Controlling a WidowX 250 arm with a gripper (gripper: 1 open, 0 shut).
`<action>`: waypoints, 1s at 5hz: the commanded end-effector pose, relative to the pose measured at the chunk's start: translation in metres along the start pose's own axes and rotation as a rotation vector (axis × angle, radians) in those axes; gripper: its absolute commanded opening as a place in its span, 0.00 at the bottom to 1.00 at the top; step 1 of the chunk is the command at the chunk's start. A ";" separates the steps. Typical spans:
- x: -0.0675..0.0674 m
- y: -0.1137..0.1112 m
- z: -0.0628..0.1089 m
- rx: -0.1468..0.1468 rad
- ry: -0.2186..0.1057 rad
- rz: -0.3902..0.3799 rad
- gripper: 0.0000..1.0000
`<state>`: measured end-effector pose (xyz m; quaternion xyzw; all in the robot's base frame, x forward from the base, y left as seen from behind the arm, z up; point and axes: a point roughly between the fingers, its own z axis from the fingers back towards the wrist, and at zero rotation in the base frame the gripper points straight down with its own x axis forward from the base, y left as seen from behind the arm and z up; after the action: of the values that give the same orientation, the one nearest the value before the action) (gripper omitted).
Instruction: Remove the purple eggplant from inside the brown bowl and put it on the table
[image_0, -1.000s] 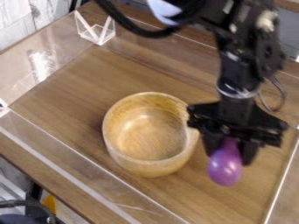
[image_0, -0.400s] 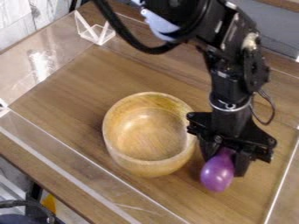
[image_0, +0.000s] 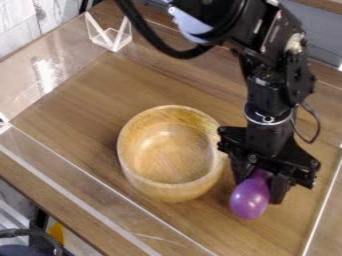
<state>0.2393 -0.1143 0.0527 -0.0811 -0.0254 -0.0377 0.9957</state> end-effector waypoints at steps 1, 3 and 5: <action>0.012 -0.010 0.025 -0.028 -0.068 -0.056 0.00; 0.014 -0.009 0.035 -0.029 -0.097 0.028 0.00; 0.025 0.008 0.031 -0.035 -0.116 0.062 0.00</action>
<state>0.2562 -0.1020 0.0729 -0.0963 -0.0598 -0.0026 0.9935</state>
